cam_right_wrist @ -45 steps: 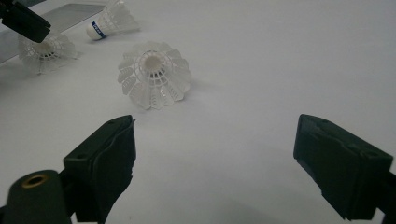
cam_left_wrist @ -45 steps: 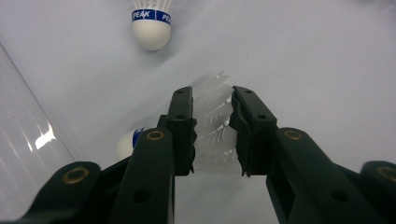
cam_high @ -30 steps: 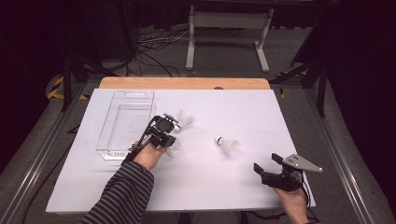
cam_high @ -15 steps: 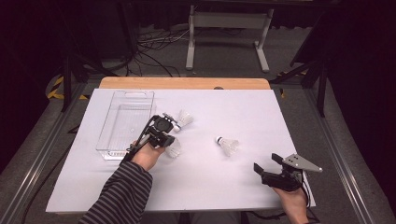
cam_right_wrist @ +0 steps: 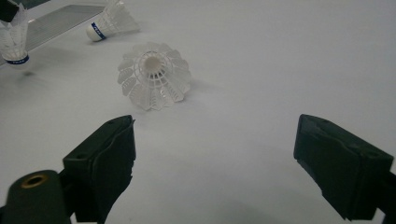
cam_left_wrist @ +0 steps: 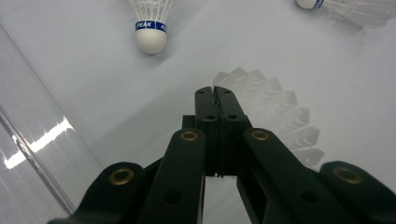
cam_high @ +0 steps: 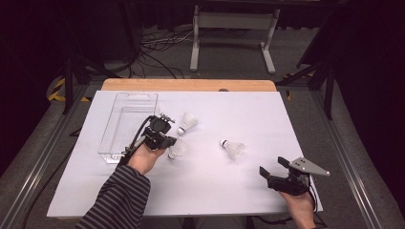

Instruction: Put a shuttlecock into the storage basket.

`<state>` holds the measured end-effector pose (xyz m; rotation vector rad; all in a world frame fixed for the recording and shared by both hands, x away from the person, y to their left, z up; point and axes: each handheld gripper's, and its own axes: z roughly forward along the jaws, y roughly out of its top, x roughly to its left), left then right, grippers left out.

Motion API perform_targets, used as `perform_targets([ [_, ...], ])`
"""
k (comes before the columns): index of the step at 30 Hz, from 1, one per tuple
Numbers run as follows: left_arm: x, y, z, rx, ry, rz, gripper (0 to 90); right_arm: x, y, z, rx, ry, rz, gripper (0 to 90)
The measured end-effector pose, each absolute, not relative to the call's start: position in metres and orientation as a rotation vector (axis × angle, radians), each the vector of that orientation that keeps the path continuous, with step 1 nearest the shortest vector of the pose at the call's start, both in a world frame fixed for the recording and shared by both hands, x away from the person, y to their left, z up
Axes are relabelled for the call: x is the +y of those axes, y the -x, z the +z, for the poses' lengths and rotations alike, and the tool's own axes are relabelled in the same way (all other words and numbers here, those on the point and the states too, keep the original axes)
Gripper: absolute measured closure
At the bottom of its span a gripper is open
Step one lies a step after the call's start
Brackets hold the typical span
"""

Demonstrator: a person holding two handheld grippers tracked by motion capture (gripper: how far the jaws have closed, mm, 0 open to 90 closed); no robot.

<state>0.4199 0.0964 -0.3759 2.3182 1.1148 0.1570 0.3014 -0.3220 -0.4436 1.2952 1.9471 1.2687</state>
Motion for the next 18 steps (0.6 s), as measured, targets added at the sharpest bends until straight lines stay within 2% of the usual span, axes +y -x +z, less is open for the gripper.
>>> perform_targets([
  [18,0.118,-0.411,-0.357,1.097,-2.248,0.144,89.9,-0.322,-0.301,-0.443,1.944,-1.293,1.269,13.3],
])
